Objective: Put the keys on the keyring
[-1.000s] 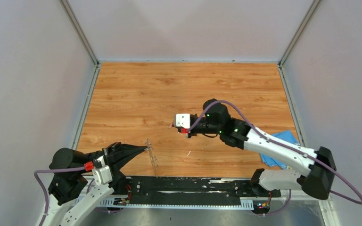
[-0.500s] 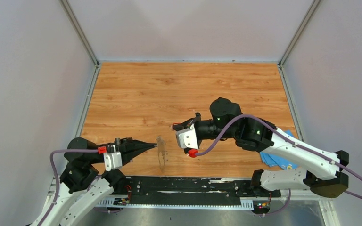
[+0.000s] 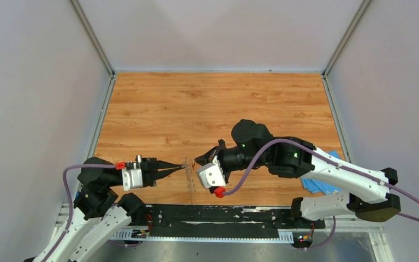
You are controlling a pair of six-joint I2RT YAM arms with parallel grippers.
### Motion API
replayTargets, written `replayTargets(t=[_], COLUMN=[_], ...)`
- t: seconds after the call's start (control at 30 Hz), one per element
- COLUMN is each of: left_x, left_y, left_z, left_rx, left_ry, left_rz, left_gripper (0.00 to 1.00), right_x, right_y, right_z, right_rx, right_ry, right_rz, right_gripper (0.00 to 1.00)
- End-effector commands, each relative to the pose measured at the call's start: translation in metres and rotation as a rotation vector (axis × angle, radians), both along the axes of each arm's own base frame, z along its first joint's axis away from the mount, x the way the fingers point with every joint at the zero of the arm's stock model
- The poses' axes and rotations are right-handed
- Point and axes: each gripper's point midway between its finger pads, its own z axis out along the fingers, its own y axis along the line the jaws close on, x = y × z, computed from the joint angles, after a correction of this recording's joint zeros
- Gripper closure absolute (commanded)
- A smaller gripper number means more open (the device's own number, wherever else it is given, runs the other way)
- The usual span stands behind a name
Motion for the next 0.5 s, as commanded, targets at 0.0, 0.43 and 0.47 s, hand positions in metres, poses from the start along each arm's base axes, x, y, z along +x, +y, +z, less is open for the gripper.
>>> replayTargets(t=[0.0,0.43,0.47], left_x=[-0.002,-0.004,-0.004], left_y=[-0.002,-0.004,-0.005], left_z=[0.003,0.001,0.0], left_rx=[-0.014,0.007,0.012], left_ry=[-0.004,-0.031,-0.031], left_rz=[-0.019,-0.047,-0.05], left_gripper=[1.0,1.0,1.0], right_x=[-0.012,-0.025,-0.026], right_y=[-0.006,-0.005,-0.004], right_z=[0.012,0.015,0.014], right_rx=[-0.011,-0.042,-0.046], right_ry=[-0.028,-0.046,-0.046], right_rz=[0.036,0.079,0.084], right_gripper=[1.0,1.0,1.0])
